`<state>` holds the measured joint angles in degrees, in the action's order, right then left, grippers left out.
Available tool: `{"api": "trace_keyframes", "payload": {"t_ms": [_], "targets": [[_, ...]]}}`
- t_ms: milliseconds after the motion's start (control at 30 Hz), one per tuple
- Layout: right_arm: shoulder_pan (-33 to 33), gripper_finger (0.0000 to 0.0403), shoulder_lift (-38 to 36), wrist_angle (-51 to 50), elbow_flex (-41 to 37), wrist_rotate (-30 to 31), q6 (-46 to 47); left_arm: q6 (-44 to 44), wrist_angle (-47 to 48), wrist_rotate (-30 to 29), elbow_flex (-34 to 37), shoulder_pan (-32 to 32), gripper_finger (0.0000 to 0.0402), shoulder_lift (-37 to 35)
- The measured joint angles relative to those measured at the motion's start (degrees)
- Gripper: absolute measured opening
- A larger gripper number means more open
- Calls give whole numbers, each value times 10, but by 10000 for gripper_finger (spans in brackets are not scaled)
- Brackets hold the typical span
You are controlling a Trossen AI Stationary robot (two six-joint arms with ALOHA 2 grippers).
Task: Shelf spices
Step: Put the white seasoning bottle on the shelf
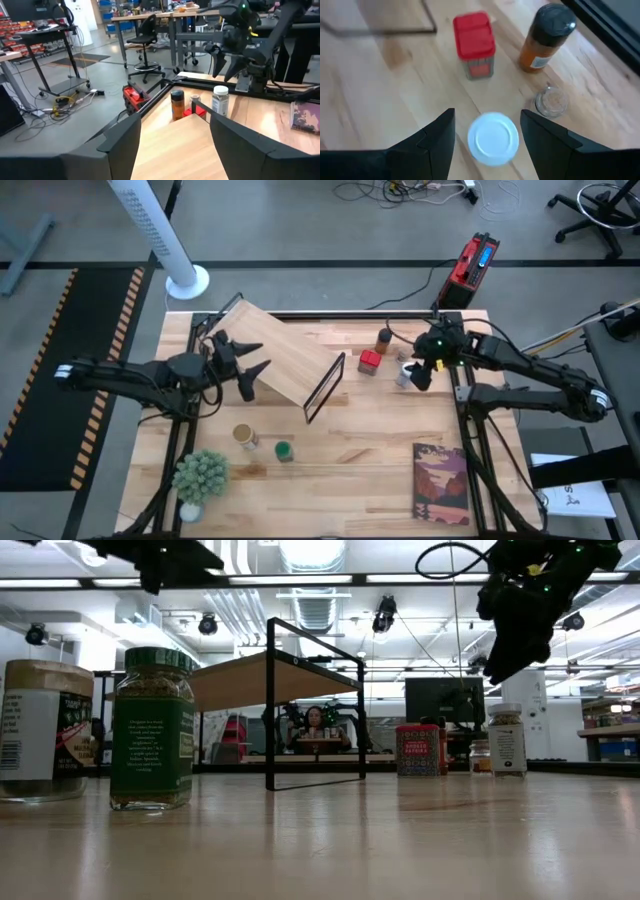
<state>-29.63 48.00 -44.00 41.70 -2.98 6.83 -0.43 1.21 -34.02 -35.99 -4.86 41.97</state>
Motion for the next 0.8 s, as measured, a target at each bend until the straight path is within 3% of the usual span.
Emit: {"api": "trace_keyframes", "payload": {"t_ms": [333,800], "targets": [[0,202,67,-50,13,15,123,40,7,-1,-42,20,226,30],[3,202,135,-75,31,47,91,47,15,20,-38,41,260,39]]}}
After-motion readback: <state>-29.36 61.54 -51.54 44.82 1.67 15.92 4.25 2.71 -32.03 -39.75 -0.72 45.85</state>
